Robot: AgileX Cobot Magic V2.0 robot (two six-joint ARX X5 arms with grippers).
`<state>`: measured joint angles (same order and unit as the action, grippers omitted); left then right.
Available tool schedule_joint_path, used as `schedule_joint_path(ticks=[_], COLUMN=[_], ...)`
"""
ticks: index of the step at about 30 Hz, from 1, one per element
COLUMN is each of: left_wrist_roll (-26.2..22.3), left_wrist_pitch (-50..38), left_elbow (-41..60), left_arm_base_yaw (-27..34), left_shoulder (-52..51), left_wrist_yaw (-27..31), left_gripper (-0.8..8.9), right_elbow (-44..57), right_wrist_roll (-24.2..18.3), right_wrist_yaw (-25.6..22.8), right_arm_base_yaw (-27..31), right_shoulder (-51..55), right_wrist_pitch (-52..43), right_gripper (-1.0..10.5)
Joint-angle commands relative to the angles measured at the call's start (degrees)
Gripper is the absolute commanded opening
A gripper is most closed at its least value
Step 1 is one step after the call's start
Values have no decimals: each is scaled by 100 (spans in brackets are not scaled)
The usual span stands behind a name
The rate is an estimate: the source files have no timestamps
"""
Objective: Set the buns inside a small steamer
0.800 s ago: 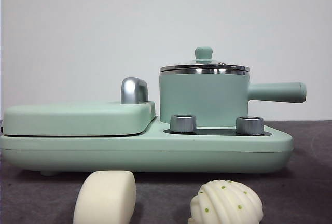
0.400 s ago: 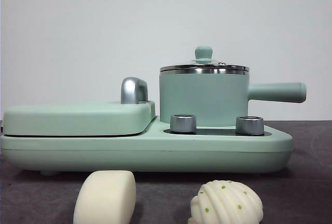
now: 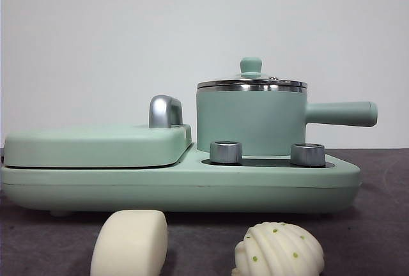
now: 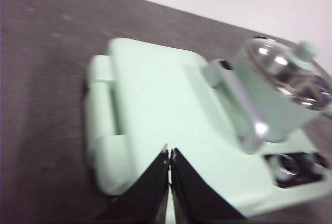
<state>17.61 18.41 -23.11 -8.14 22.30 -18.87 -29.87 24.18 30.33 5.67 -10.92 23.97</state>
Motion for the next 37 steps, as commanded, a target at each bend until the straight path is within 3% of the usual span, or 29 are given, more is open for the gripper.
schedule_joint_path(ticks=[1,6,11,14,22,24,28,30,33,37], left_wrist_roll=[-46,-216,-658,-691,-778,-815,-815,-813,-809,-446], left_wrist_pitch=[140,374,619,603,595,616,603,603,590,155], left_elbow=[-588,-1510,-2288,-2546,-2671,-2671,-2671,-2671,-2671,-2673], left_arm_base_yaw=[-52,-140,-243,-249,-249,-249,-249,-249,-249,-291], left_shoulder=[474,1333,1996,2168,2188,2188,2190,2190,2190,2269], left_wrist_yaw=[-356,-1117,-1943,-2057,-2055,-2055,-2055,-2055,-2041,-2035], left_gripper=[8,8,8,8,10,62,333,420,444,442], right_elbow=[-472,-1261,-1985,-2225,-2269,-2269,-2269,-2269,-2269,-2269], right_wrist_roll=[-382,-885,-1711,-1897,-1908,-1908,-1908,-1908,-1906,-1902], right_wrist_yaw=[542,1412,1945,1987,1941,1884,1871,1871,1875,1878], right_arm_base_yaw=[-4,-4,-4,-20,-37,-35,-35,-35,-35,-35], right_shoulder=[-407,-1185,-1843,-2070,-2120,-2120,-2122,-2122,-2120,-2120], right_wrist_pitch=[118,588,1283,1508,1510,1515,1512,1512,1512,1512], right_gripper=[14,15,15,15,16,60,336,429,448,448])
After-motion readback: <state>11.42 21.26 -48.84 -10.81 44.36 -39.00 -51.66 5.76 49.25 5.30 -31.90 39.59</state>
